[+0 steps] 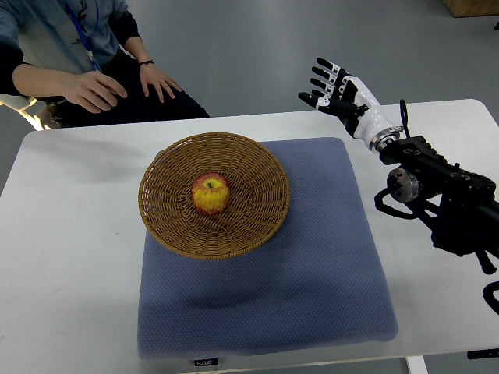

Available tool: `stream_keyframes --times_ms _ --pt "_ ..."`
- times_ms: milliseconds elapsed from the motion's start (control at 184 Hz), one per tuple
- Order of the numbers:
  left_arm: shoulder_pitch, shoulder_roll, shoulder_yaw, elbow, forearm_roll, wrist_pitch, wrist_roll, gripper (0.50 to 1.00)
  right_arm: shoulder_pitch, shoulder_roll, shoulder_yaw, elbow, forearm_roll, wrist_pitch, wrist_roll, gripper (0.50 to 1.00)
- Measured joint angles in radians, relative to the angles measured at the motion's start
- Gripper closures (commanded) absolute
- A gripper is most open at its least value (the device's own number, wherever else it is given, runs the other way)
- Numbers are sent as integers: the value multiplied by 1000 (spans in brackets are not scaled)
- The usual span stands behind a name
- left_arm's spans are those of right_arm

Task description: Place red apple in basket with right hand

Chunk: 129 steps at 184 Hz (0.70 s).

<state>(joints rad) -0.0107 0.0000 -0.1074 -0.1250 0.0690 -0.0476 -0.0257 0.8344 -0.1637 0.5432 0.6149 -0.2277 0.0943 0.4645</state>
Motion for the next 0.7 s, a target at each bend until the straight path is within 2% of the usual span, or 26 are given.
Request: stream_keyframes --times_ms 222,488,699 --pt "0 0 0 1 0 0 0 500 -66 9 64 0 142 4 -6 587" --pt "1 0 0 -11 0 -4 1 500 -95 9 68 0 323 50 -9 587" --pt "0 0 0 0 0 -3 1 500 -99 10 71 -4 353 58 4 579"
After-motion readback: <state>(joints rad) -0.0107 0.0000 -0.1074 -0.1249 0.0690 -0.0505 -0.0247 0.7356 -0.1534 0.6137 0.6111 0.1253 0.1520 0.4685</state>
